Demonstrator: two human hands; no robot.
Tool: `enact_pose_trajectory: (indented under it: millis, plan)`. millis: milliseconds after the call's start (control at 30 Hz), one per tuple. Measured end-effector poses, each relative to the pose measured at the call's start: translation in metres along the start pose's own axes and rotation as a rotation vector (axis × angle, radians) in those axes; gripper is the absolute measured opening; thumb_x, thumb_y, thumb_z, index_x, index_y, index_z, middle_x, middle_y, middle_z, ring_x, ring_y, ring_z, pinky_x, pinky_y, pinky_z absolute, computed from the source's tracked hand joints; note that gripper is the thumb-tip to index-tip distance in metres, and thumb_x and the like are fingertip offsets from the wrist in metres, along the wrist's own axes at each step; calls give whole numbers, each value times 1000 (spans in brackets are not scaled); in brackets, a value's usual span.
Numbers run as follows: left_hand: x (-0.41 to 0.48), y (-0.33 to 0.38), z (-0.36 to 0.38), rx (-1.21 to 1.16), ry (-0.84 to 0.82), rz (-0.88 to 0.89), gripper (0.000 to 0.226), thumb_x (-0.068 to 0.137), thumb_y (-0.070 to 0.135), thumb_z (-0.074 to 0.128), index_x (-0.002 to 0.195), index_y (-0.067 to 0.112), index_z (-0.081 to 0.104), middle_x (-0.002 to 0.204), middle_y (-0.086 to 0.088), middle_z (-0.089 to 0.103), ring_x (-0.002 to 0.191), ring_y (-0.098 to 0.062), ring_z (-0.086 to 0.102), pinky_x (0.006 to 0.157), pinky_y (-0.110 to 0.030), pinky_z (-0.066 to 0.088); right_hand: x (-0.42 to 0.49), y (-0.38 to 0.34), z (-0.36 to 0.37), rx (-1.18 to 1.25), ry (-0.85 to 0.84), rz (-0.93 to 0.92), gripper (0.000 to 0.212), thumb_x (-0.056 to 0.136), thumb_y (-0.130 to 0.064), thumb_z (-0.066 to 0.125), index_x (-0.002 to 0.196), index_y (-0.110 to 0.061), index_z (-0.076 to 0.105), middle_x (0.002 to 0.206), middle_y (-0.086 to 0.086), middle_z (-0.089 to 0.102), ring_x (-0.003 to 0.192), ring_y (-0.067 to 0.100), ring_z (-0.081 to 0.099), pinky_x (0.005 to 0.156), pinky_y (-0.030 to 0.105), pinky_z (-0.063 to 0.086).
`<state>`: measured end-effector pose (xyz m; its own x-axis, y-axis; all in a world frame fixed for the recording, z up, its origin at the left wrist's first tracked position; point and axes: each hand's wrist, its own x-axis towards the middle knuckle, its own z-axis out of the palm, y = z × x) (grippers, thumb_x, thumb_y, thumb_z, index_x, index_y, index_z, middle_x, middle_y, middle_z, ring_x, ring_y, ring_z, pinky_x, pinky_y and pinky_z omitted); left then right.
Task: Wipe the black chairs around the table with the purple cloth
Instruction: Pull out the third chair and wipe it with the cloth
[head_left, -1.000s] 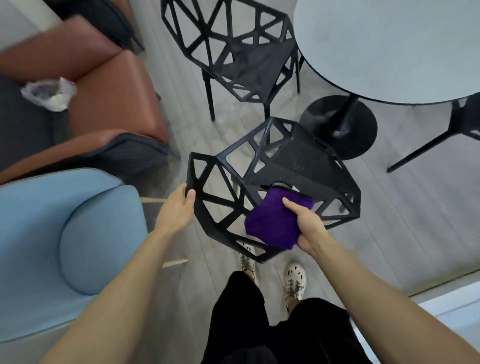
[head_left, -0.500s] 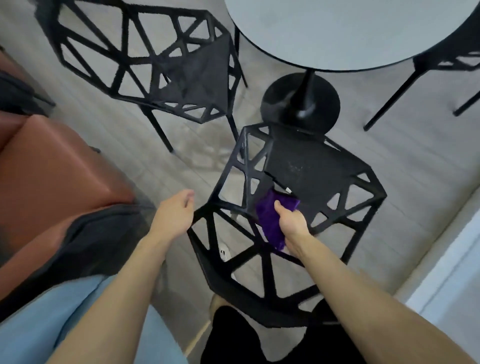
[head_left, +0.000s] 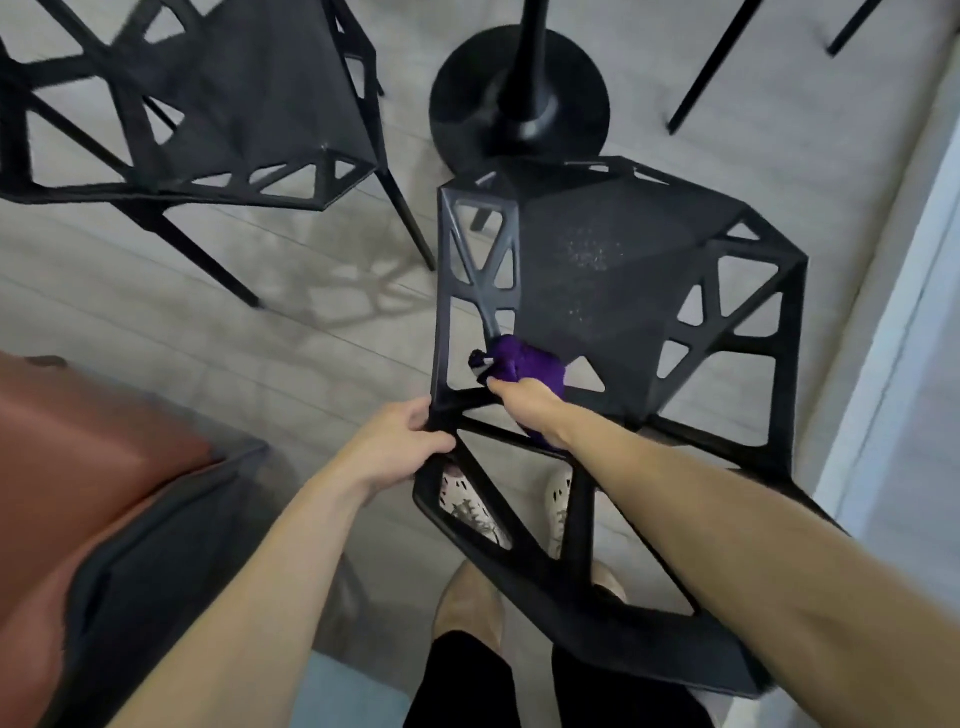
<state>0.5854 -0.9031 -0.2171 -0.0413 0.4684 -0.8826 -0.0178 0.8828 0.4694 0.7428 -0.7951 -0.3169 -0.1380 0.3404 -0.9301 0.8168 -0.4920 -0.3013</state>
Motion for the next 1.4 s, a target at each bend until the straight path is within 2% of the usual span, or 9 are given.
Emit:
enact_pose_trajectory:
  millis: [233,400,633,767,867,1000,1167,1267,1400]
  plan:
    - [3,-3,-4,-29,47,-4,50,95,-9,66,136,20,68,101,-13,82,71,-24,77,68,-28,62,-39,-17,-3,77,-58,-125,40,106,-51,59,93,-14,63,94,3,65,92,24,60,80,36,41]
    - [2,-5,1,-94,92,29,52,92,-14,65,124,26,73,99,-17,81,68,-28,71,72,-35,63,-79,-19,-13,-153,-167,-164,49,107,-62,48,89,-17,51,94,0,58,93,24,56,65,30,36]
    - [7,-13,6,-149,147,18,57,89,-17,64,117,32,75,91,-17,80,63,-25,68,68,-32,59,-65,5,1,-6,-246,-316,50,105,-63,49,136,-29,69,123,-5,71,118,17,62,112,40,45]
    - [7,-13,7,-146,202,6,43,85,-17,67,112,14,79,88,-19,79,67,-26,71,68,-34,62,-63,12,-18,-159,-312,-383,34,108,-50,57,134,-33,71,133,-5,72,125,15,63,108,29,44]
    - [12,-11,10,-35,284,-20,44,91,-1,66,113,35,79,95,-7,83,83,-26,79,81,-33,62,-52,-5,-49,301,-197,-145,28,99,-44,72,107,-18,78,109,8,81,112,34,75,109,49,54]
    - [33,-6,7,223,378,52,35,106,16,50,114,38,77,98,-4,81,98,-30,75,90,-42,58,-42,-46,-84,844,-141,-154,29,104,-32,67,122,-10,74,117,15,80,112,39,76,104,59,57]
    - [63,0,-3,465,391,53,19,111,13,43,103,13,60,74,-12,60,74,-37,59,62,-37,43,3,-117,-82,357,116,-411,49,99,-60,63,119,-17,66,121,1,71,114,24,66,99,38,48]
    - [69,-3,-2,535,391,67,19,112,13,43,109,10,61,79,-12,64,79,-38,63,70,-46,51,38,-130,-37,107,33,-499,59,103,-59,54,158,-39,46,157,-3,56,143,23,52,106,31,39]
    - [70,4,6,505,402,110,29,112,13,45,130,20,67,102,-12,74,103,-43,65,80,-40,50,32,-84,-2,183,-24,-530,61,110,-45,55,156,-67,20,172,-19,33,154,9,38,121,25,37]
